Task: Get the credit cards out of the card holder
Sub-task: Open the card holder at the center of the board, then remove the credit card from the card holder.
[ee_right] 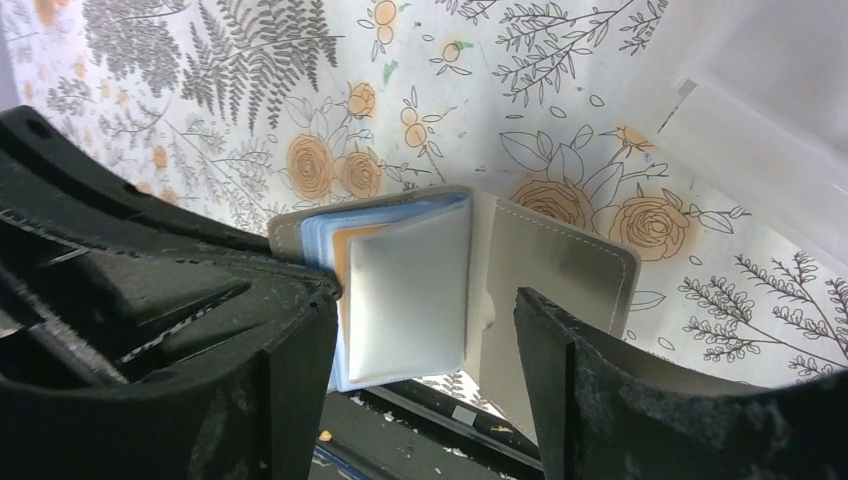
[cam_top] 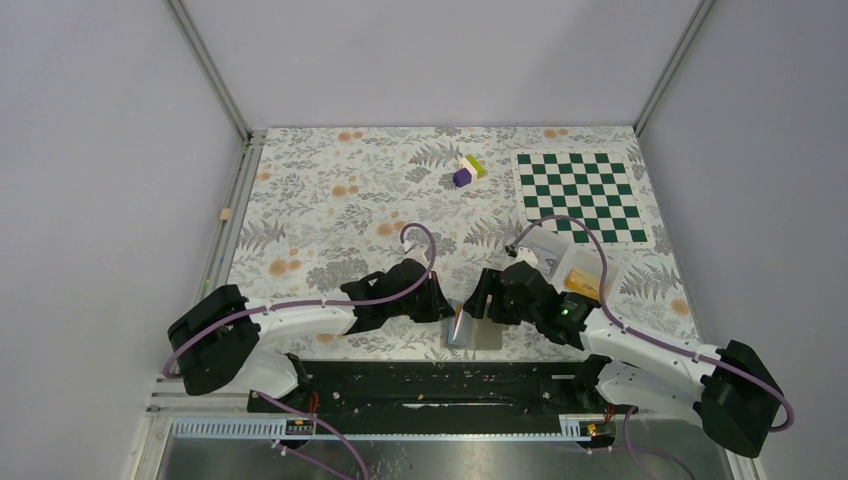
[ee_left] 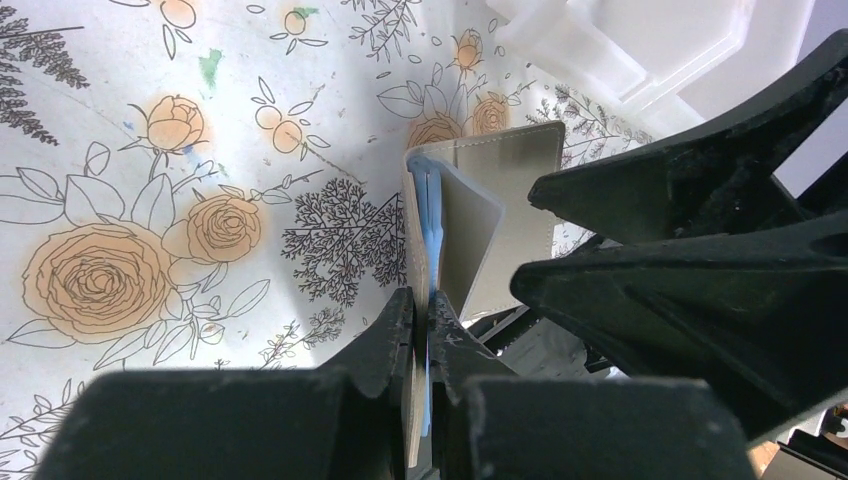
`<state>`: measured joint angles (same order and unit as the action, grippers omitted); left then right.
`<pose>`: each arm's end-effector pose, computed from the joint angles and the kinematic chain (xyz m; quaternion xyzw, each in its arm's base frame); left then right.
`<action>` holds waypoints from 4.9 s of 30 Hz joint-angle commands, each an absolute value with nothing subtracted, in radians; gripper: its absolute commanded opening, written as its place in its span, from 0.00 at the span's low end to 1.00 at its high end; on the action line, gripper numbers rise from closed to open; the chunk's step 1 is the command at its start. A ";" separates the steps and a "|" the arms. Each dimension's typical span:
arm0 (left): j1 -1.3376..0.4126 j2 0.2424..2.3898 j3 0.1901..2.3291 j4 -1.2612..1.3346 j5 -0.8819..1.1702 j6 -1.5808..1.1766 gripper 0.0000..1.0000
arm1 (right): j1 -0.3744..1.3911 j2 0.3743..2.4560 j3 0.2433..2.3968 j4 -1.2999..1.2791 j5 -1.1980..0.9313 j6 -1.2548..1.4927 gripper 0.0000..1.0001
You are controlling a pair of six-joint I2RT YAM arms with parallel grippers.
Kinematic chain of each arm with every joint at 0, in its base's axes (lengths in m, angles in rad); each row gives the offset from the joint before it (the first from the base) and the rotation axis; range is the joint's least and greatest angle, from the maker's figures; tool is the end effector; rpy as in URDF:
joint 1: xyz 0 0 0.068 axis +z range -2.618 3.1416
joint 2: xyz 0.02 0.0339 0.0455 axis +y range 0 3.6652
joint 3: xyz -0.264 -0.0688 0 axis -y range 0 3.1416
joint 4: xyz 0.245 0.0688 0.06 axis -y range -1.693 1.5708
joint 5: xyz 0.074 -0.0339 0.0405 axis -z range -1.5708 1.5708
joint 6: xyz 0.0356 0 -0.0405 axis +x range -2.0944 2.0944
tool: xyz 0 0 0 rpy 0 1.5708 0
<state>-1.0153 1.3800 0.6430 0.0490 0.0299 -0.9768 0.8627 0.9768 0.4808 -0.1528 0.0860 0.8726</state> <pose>0.1448 -0.2353 0.1829 0.0238 0.9038 -0.3659 0.2209 0.1347 0.1526 0.2023 0.0236 0.8947 0.3141 0.3167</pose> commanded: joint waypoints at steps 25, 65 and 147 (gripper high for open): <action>-1.010 1.286 0.585 0.074 -0.033 -0.992 0.00 | 0.919 0.974 0.486 -0.304 0.287 0.828 0.56; -0.965 1.228 0.485 0.191 0.049 -0.994 0.00 | 0.986 1.285 0.764 -0.132 0.100 1.012 0.21; -0.817 1.251 0.342 0.213 0.085 -0.962 0.41 | 0.761 1.460 0.133 0.927 -0.403 0.906 0.41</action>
<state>-0.8234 1.3163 0.2783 0.3965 0.2012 -1.0401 0.7700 1.4551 0.1184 0.9249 -0.4351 0.9089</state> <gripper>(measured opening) 0.371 0.414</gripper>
